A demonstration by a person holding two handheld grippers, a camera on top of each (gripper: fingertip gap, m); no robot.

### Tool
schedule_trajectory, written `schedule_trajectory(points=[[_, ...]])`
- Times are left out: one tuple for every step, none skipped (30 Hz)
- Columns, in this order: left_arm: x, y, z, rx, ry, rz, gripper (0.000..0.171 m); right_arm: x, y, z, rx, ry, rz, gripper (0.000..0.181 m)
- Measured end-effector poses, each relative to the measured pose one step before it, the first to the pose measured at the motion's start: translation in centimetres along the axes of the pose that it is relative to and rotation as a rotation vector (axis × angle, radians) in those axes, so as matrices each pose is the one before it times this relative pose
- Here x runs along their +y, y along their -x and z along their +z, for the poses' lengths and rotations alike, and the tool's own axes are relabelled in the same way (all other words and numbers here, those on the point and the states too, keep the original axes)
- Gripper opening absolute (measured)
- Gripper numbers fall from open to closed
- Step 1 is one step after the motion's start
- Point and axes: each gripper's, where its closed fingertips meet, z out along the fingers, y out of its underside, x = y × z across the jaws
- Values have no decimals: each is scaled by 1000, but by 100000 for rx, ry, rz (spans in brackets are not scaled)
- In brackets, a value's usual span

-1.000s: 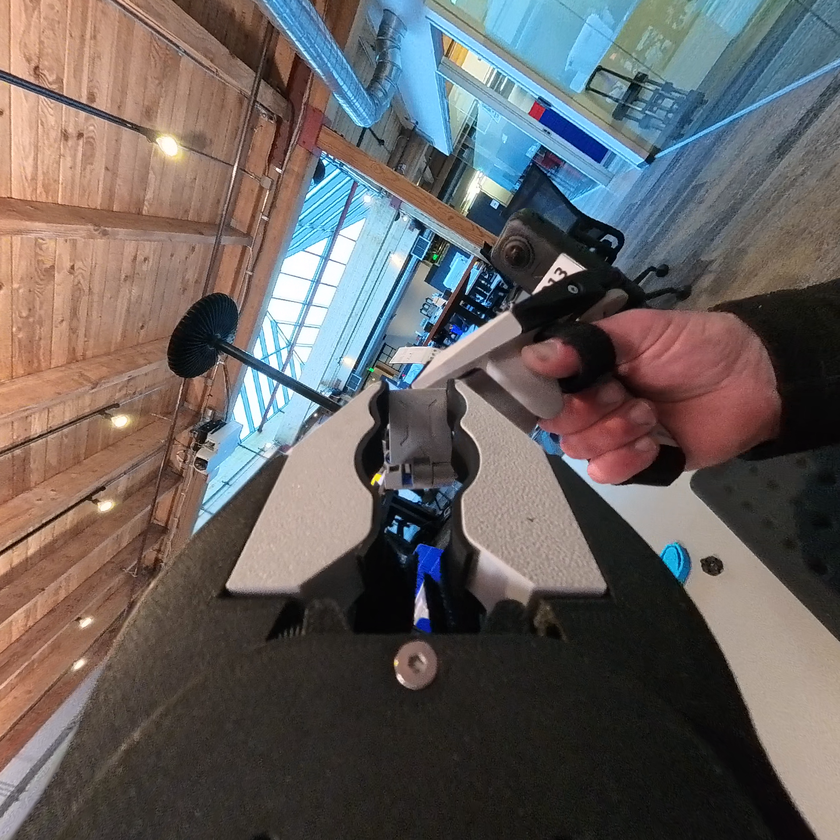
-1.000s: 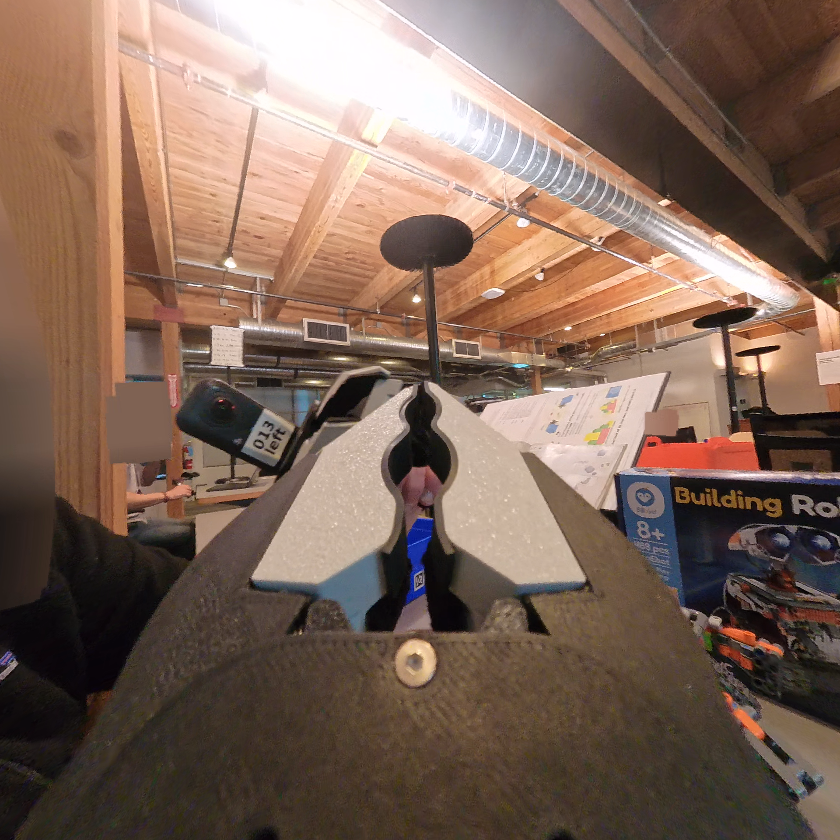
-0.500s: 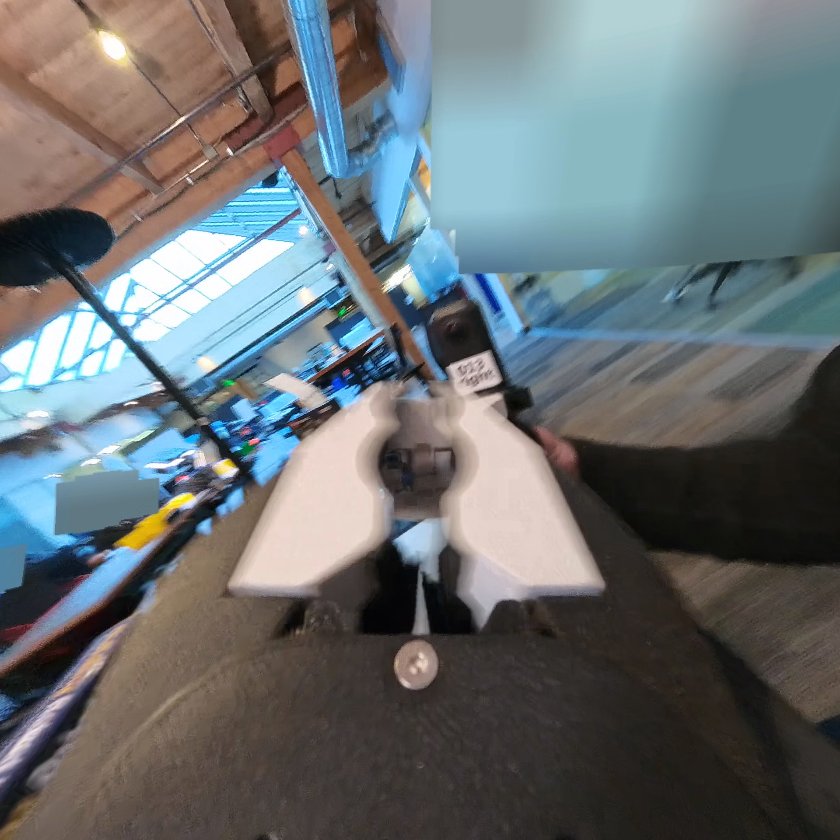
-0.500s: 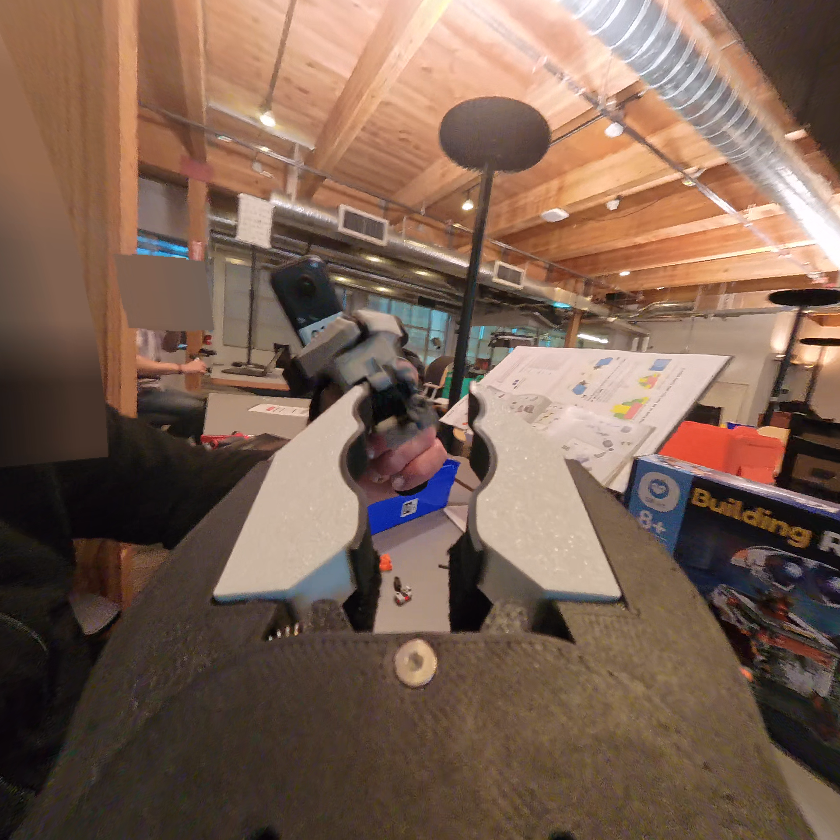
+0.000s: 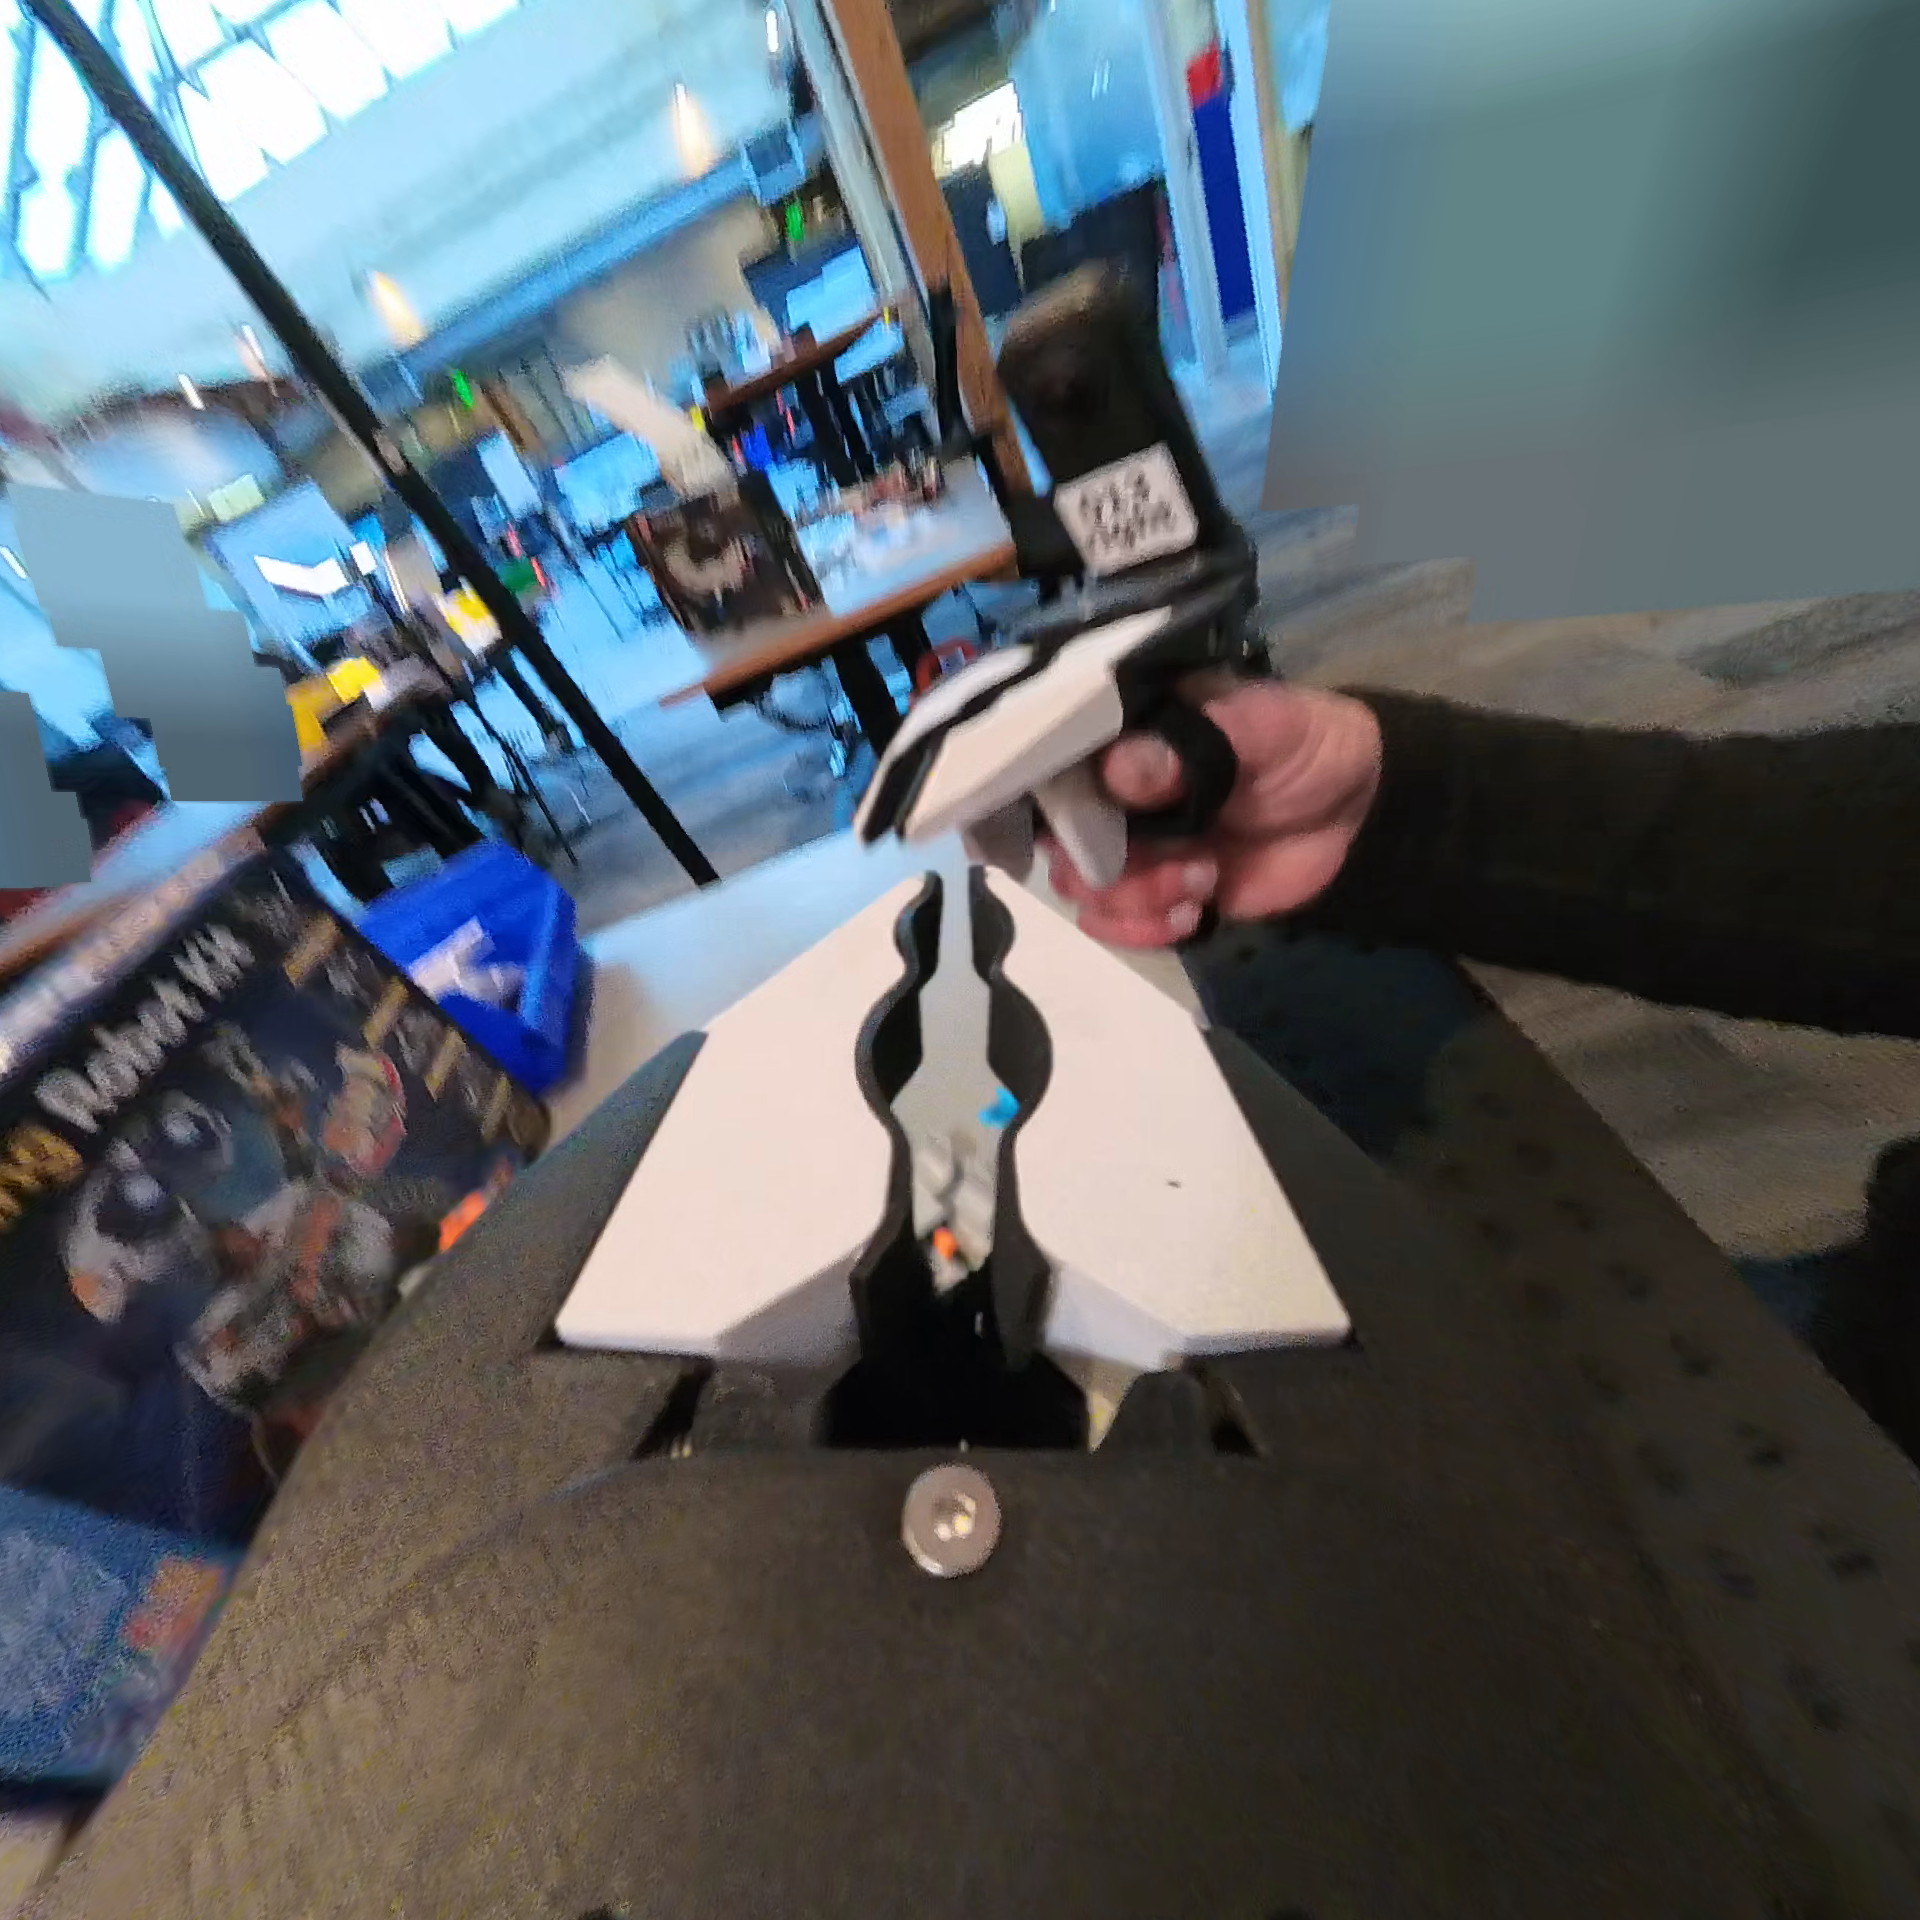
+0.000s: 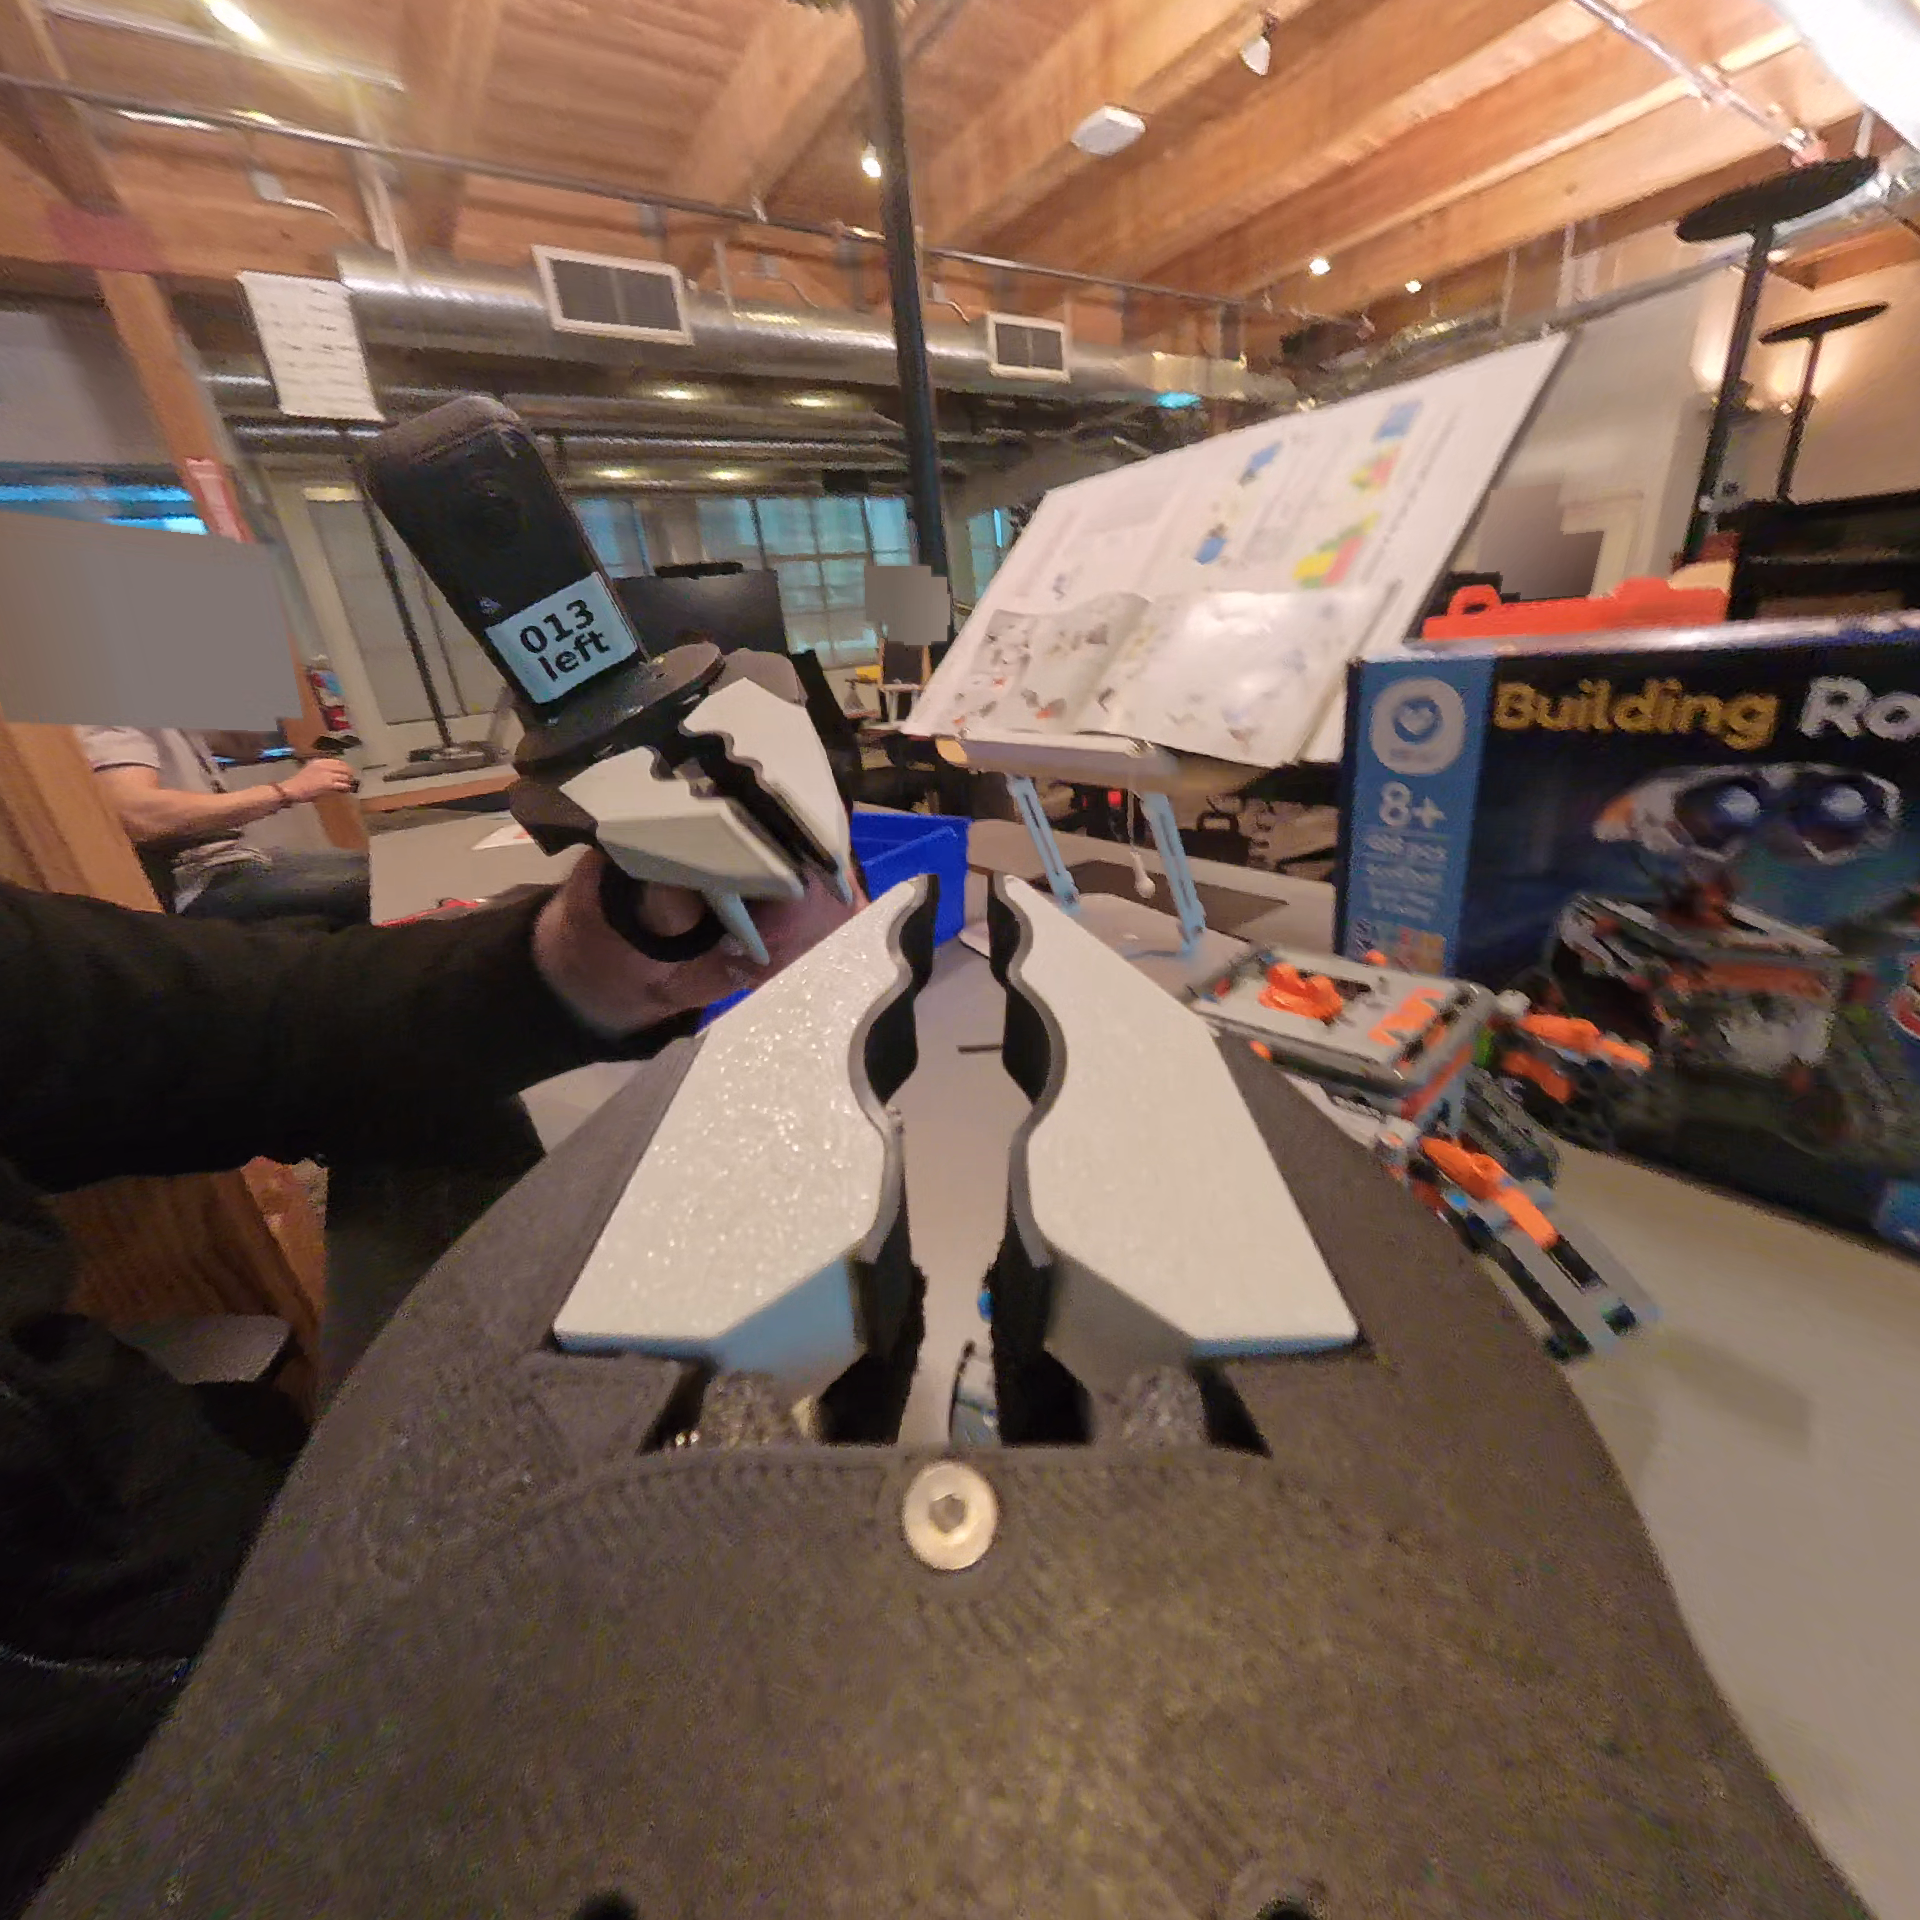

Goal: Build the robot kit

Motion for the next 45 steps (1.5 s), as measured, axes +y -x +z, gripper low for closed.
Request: schedule_trajectory(points=[[1648,204,37,1083,5644,-4188,6,387,-649,-381,1582,1148,803,8],[1576,125,45,1661,4940,-3851,10,408,-660,-386,2013,1432,31,9],[1572,86,168,1597,5179,-3343,15,496,-692,-378,3033,1858,-933,12],[1803,49,283,1478,6791,-2138,22,561,-459,-359,1955,2313,-698,13],[1932,-246,474,2865,7611,-1107,29,468,-316,-310,1297,1677,90,14],[1718,-196,660,2036,7394,247,36,519,-278,-220,1226,2309,872,17],[1974,134,800,744,8155,1143,43,814,-27,-66,151,4405,-177,19],[1821,-197,841,2703,8343,998,45,1074,61,49,525,5908,-1605,20],[1284,-40,763,1473,5193,669,48,1341,72,211,1186,7282,-1660,23],[754,-144,701,1826,2216,1560,52,1526,294,411,133,8290,-1408,27],[377,-583,411,3198,862,1798,51,1446,452,546,-496,7684,-867,32],[-12,-289,332,1836,-804,1464,49,1230,501,608,-546,6361,-1034,33],[-13,-161,302,1378,133,493,47,1110,519,664,-550,5747,-1179,34],[147,-165,328,1378,1308,-204,45,936,426,701,-332,5060,-949,38],[180,-113,293,1020,1197,235,40,787,255,687,206,4319,-1024,43],[121,257,251,-1021,155,-3,41,709,114,635,292,4097,-1227,43],[118,9,108,318,74,-442,39,489,6,598,428,2964,-879,43],[-2,-6,40,555,-485,-569,35,437,33,600,-209,3181,-93,43],[4,-304,-92,1404,-142,125,26,581,-158,557,885,4938,196,46],[3,-17,56,-133,-637,-457,23,344,-139,414,1068,3544,-652,46],[0,50,23,-147,-818,-1856,22,95,41,282,61,1455,-1105,42],[-16,-159,-17,1566,-840,-2371,23,140,119,232,-903,1592,-329,36],[-29,-179,-16,1970,-1043,-1705,22,106,15,157,-524,1279,146,34],[20,14,-58,992,-350,-1938,22,-67,-150,42,857,-55,-703,27],[-13,-40,-16,1265,-292,-2759,21,54,-28,32,85,370,-967,25],[-29,-137,9,1340,-125,-1431,21,17,74,-26,-1291,209,979,24],[66,-130,-16,764,326,384,22,-42,102,-51,-1836,-555,1296,24],[51,-132,-68,872,361,-134,22,14,120,4,-1952,-328,1235,24],[-53,-162,-147,959,-233,-228,29,48,-5,-2,-1081,258,1303,23],[-56,-332,-194,1265,-591,1171,40,-33,-132,-52,-220,-247,1375,23],[209,-341,-115,741,1313,1609,49,-28,13,-73,-1340,-296,1369,22],[299,-14,-22,-1657,2096,1828,56,-63,51,-67,-1898,-641,1541,22],[142,-98,76,-1440,1081,2221,61,-10,-91,-25,-1009,-182,2036,22],[57,-58,149,-1387,457,1807,60,31,-67,25,-1171,280,1812,22],[213,124,233,-2395,1440,2167,60,47,-25,45,-1596,239,1969,22],[376,-10,309,-1640,2461,3114,59,77,-68,45,-1567,504,2455,22],[63,-47,247,-1219,501,2705,54,106,22,112,-1831,918,1704,22],[-226,17,148,-1198,-1600,1381,44,129,130,129,-2053,1197,926,22],[24,165,136,-1100,-162,-172,40,-31,83,18,-1352,220,382,23],[91,36,80,498,271,-705,37,-147,86,-111,-804,-792,-288,26],[-104,52,-44,333,-1213,-736,37,-157,99,-219,-399,-1087,-1221,32],[-62,-33,-34,729,-965,-957,37,-95,47,-343,763,-924,-3555,33],[89,-86,13,1110,355,-1342,37,76,-69,-372,2113,-89,-4708,34],[-2,-20,17,595,-157,-924,36,277,-131,-281,2069,1663,-3041,39],[-25,11,56,370,-311,-1061,37,296,99,-169,720,2381,-3317,43]])
